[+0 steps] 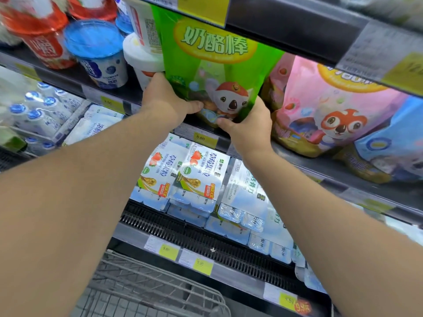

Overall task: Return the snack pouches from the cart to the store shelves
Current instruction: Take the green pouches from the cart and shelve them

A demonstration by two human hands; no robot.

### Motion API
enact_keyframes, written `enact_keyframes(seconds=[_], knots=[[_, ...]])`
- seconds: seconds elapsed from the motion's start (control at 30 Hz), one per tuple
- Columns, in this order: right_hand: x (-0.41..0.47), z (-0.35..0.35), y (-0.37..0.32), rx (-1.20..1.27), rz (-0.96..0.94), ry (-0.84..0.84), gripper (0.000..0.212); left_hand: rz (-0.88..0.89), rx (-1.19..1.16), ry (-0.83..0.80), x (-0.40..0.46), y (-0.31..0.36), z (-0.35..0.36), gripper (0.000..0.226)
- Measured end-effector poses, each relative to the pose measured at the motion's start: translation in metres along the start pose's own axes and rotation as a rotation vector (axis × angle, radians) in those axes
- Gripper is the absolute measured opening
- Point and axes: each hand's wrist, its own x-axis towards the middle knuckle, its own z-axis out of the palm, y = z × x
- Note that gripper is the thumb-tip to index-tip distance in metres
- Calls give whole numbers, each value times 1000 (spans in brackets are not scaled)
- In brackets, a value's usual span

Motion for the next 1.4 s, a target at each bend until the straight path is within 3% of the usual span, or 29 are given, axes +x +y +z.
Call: enact_keyframes(seconds=[0.13,0.27,0.33,0.4,0.5,0.57,0.83,1.03,1.23,1.4], knots=[[-40,-16,-2,114,71,52,63,-26,-92,-4,-14,-7,-8,75],[-82,-73,20,134,72,298,54,150,-103,120,-66,-6,2,45],[-83,-105,34,75,96,425,57,285,-48,-46,-95,5,24,36],[-77,-126,45,28,138,489,64,360,-1,-235,-114,21,50,49],[-68,-138,54,-23,180,472,74,376,64,-338,-116,52,82,83],[-60,-139,58,-38,208,453,78,318,75,-349,-108,73,97,89],[-25,-142,63,72,290,338,90,241,82,-334,-74,91,114,32],[-18,-154,66,177,340,290,79,194,-91,-410,-75,95,119,30],[-22,-156,66,202,327,303,83,209,52,-305,-65,93,110,24],[-19,-154,64,49,230,232,62,161,19,-342,-70,89,112,27]])
